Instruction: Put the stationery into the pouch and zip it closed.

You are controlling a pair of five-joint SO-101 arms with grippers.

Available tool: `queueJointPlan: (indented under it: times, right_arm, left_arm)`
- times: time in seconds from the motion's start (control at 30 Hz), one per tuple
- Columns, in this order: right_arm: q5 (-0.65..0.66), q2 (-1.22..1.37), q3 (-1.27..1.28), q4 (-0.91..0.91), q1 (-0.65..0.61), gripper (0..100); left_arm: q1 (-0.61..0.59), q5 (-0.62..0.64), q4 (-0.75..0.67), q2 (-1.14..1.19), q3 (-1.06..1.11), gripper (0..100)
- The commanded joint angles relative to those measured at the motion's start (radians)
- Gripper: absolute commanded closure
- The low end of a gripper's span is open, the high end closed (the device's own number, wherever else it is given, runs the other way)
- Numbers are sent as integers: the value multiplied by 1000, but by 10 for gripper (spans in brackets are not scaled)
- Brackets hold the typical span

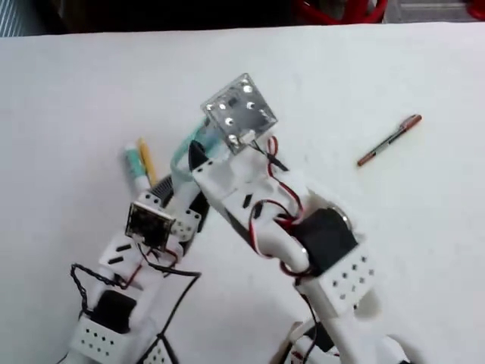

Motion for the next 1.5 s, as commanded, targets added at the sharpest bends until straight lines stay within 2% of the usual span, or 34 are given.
queueJointPlan:
  times: [0.0, 0.33, 0.5, 0.9, 1.07, 1.17, 1.33, 1.47]
  right_arm:
    - [75, -48, -15, 24, 13, 755]
    - [115, -76, -46, 38, 22, 776]
    - [107, -79, -46, -21, 130, 855]
    - [107, -76, -46, -18, 188, 842]
    - [106, -71, -38, -1, 384, 841]
    - [40, -27, -17, -12, 550, 840]
    - [-78, 219, -52, -16, 779, 840]
    - [-201, 470, -135, -8, 865, 840]
  left_arm:
    - [-12, 9, -17, -1, -5, 854]
    - [-12, 9, -17, -1, -5, 855]
    - [-12, 9, -17, -1, -5, 855]
    - [-13, 9, -17, -1, -5, 856]
    - [-13, 9, -17, -1, -5, 856]
    - [-13, 9, -17, -1, -5, 857]
    - [-13, 9, -17, -1, -5, 857]
    - [-13, 9, -15, -1, -5, 857]
